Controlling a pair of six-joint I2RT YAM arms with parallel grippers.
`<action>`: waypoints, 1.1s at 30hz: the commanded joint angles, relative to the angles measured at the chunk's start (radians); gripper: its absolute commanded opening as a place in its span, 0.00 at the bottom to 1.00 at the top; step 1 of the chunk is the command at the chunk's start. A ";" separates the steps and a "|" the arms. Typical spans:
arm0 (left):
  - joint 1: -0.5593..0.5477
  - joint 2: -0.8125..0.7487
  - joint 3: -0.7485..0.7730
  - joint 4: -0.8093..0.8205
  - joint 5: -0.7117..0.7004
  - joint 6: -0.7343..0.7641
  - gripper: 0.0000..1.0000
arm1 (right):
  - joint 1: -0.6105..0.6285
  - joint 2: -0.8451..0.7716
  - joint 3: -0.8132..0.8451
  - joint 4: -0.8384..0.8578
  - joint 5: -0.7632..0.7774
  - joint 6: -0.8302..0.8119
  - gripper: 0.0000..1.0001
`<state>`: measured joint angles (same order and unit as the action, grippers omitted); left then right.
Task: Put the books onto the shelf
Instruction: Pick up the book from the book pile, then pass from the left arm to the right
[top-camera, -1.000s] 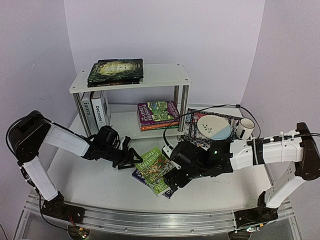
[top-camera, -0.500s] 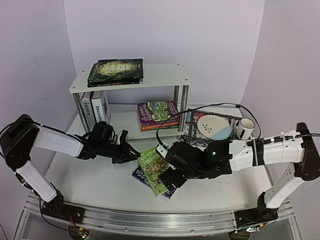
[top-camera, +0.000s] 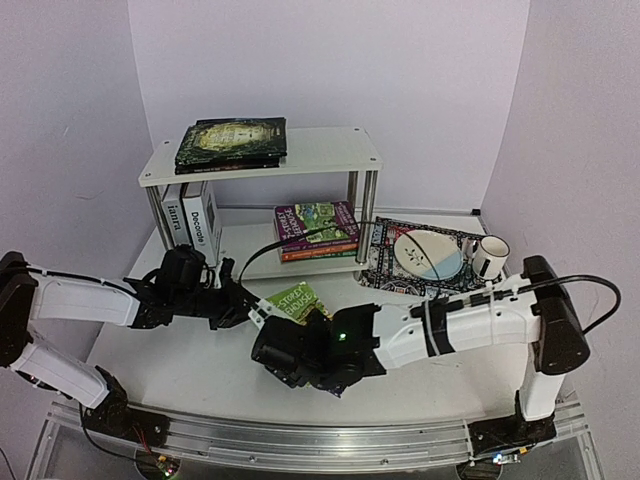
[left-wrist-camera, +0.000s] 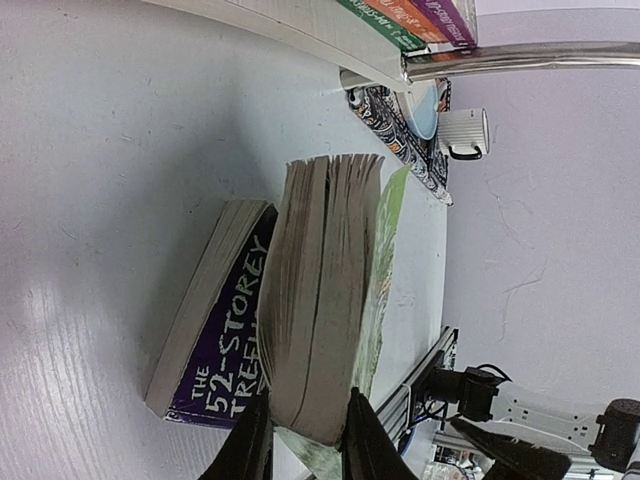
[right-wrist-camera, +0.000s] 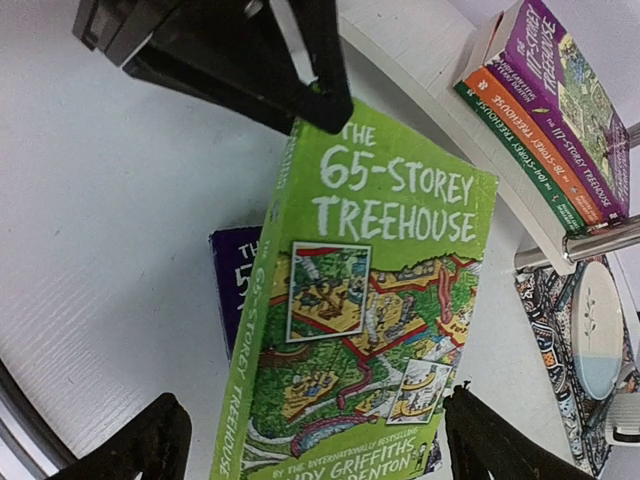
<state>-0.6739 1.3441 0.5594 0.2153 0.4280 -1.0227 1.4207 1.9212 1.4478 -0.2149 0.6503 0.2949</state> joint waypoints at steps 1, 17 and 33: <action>-0.008 -0.048 -0.008 0.057 -0.022 -0.042 0.12 | 0.022 0.089 0.096 -0.095 0.156 -0.010 0.85; -0.016 -0.050 -0.001 0.058 -0.038 -0.051 0.13 | 0.064 0.351 0.315 -0.319 0.416 0.055 0.66; -0.067 -0.183 -0.045 0.059 -0.107 -0.108 0.52 | 0.083 0.328 0.308 -0.453 0.666 0.120 0.12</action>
<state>-0.7216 1.2400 0.5269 0.2138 0.3339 -1.1126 1.4950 2.3311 1.7946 -0.5824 1.1751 0.4086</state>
